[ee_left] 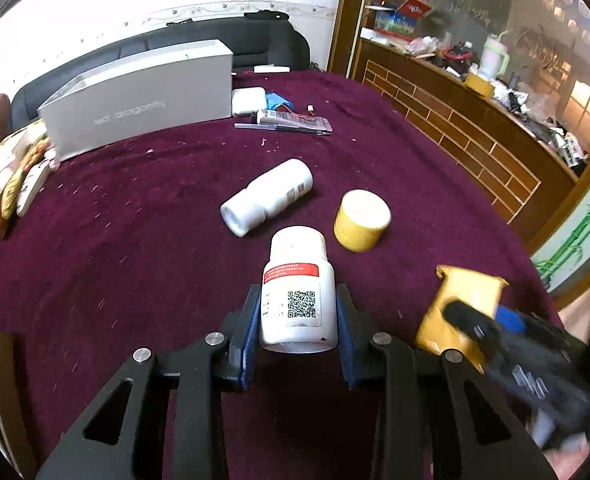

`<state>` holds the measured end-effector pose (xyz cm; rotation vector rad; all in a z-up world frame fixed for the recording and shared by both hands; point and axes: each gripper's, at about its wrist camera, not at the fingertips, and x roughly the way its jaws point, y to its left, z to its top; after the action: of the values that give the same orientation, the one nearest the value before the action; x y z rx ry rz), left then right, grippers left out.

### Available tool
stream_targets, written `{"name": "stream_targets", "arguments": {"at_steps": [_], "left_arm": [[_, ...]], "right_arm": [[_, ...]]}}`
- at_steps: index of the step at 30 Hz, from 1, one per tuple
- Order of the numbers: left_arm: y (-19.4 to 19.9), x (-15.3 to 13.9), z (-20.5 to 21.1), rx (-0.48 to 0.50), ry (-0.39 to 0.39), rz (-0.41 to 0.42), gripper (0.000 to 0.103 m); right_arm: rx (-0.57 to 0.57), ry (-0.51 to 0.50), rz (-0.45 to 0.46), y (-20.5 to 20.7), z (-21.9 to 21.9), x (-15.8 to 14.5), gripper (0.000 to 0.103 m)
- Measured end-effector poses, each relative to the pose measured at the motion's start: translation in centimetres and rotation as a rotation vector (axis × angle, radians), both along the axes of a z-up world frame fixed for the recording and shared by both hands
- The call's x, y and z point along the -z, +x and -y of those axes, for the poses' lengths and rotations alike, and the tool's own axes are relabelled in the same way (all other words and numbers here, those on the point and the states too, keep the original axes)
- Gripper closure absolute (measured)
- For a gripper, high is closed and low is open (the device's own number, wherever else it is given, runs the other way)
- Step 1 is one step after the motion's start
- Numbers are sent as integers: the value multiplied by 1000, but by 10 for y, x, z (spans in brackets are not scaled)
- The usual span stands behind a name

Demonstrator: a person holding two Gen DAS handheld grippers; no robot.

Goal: Organize objects
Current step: 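Grasp the yellow packet with the right gripper while the left grasps a white pill bottle, then carry the yellow packet and pill bottle to the tray and open both grippers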

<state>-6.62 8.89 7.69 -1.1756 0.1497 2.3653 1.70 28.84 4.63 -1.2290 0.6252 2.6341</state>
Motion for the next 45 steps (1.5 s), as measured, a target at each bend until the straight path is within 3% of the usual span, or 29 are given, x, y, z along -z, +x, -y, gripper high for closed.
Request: {"name": "stream_targets", "arguments": {"at_steps": [5,10,17,21,25,28,35,40,45], "left_arm": [[35,-20,39,-25,47,-4,74],[71,-42,105,-110,121,-37,74],[119,-46,235,-341,165,-72,74],[150,-49,309,-492,155,-129,74],[172,-46,358,-577,123,-177,74],[179,-35,376,-601,121,-184,74],[176,-7,386,-587,156,-133,74],[194,-4,382,-545,193,-108,74],[199,5,366,-494,156,-84,74]], "right_arm": [[-2,-1,-1,0,-1,0,58],[2,-16,-13,1,-3,1,60],[2,-100,-52,2,-13,3,60],[-14,-117,-62,1,-10,1,61],[-55,-125,-93,14,12,-21,61],[-126,-132,-116,21,42,-41,61],[-385,-148,-152,25,154,-88,60],[-570,-135,-128,26,245,-91,60],[-657,-128,-112,27,292,-87,60]]}}
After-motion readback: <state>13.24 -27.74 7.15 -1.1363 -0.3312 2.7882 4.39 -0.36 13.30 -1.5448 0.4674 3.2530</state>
